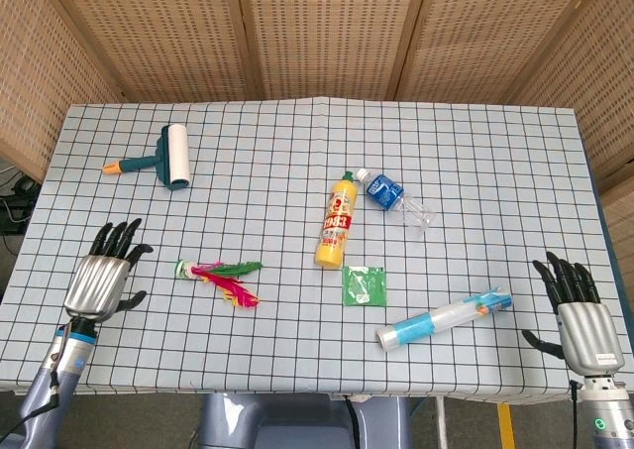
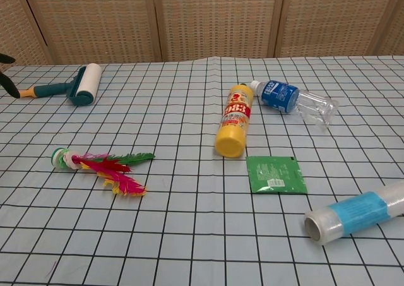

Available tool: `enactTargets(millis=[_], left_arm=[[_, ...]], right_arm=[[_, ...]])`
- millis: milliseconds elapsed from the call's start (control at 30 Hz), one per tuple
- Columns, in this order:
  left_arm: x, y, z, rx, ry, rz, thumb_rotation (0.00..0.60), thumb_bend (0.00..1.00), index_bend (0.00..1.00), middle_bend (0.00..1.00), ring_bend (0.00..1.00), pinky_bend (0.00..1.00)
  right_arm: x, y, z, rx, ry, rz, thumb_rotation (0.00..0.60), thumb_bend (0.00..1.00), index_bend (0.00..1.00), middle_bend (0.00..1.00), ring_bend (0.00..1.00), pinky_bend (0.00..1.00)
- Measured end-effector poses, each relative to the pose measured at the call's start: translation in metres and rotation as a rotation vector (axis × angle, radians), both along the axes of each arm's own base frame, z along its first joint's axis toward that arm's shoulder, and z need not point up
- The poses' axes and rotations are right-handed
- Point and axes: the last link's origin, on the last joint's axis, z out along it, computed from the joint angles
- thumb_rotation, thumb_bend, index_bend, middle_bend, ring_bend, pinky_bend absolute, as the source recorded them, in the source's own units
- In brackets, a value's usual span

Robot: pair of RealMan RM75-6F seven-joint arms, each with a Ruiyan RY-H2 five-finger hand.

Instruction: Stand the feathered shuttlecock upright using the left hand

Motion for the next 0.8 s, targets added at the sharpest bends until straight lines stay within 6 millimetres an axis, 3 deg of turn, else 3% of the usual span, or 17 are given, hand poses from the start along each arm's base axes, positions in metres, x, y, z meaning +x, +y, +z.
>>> enactTargets(millis=[267,533,800], left_arm=[[0.029,0.028,-0.047,-0.093,0.017,0.017,0.600,0.31,0.45,0.00,0.00,0.00],[0.055,0.044,-0.089,-0.146,0.058,0.046,0.600,0.31,0.46,0.00,0.00,0.00],[0.066,0.053,-0.113,-0.159,0.092,0.059,0.600,0.31,0.47,0.00,0.00,0.00]], right_arm=[[0.000,0.000,0.002,0.003,-0.018,0.009,0.600,0.11,0.03,0.00,0.00,0.08],[-0.002,-0.001,0.004,0.003,-0.042,0.006,0.600,0.11,0.03,0.00,0.00,0.08],[-0.003,-0.001,0.004,0.014,-0.054,0.003,0.600,0.11,0.03,0.00,0.00,0.08]])
